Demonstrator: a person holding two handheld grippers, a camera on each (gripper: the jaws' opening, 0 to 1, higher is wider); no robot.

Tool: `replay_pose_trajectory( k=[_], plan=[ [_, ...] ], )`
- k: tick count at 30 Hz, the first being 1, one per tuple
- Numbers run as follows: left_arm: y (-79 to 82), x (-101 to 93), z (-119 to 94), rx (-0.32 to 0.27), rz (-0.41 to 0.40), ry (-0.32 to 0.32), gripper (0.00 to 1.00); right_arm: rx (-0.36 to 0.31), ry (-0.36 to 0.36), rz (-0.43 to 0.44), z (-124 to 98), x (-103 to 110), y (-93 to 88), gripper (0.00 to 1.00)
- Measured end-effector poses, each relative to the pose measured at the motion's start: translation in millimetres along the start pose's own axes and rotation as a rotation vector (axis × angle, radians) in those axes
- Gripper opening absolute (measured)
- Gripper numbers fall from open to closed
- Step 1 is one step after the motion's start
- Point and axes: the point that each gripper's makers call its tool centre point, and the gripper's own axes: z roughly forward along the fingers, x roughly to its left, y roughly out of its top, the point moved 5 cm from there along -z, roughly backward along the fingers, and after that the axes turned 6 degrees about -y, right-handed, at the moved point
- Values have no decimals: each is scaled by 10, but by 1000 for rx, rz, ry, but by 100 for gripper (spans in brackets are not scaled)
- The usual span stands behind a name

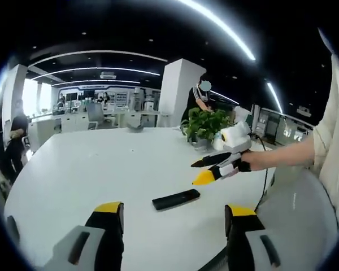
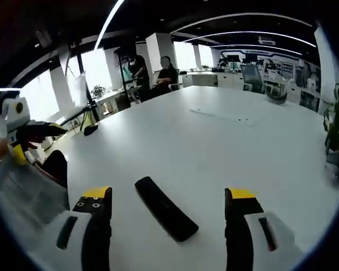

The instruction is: Press the specified remote control buttons in sequence, fully releasing each button before pressing the next.

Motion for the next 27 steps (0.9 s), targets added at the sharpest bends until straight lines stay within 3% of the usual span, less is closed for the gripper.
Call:
replay_pose_trajectory(
  k=[4, 12, 22, 27],
  plan=[
    [-5, 3, 1, 5, 19, 7, 78, -96, -71, 8, -209, 43, 110, 100],
    [45, 48, -42, -36, 25, 34, 78, -195, -173, -9, -654, 175, 287, 100],
    [60, 95, -78, -42, 44, 82, 78, -224, -318, -34, -1353, 167, 208, 100],
    [64, 128, -104, -50, 41, 113, 77, -183, -428, -86, -1667, 159, 68, 100]
  ],
)
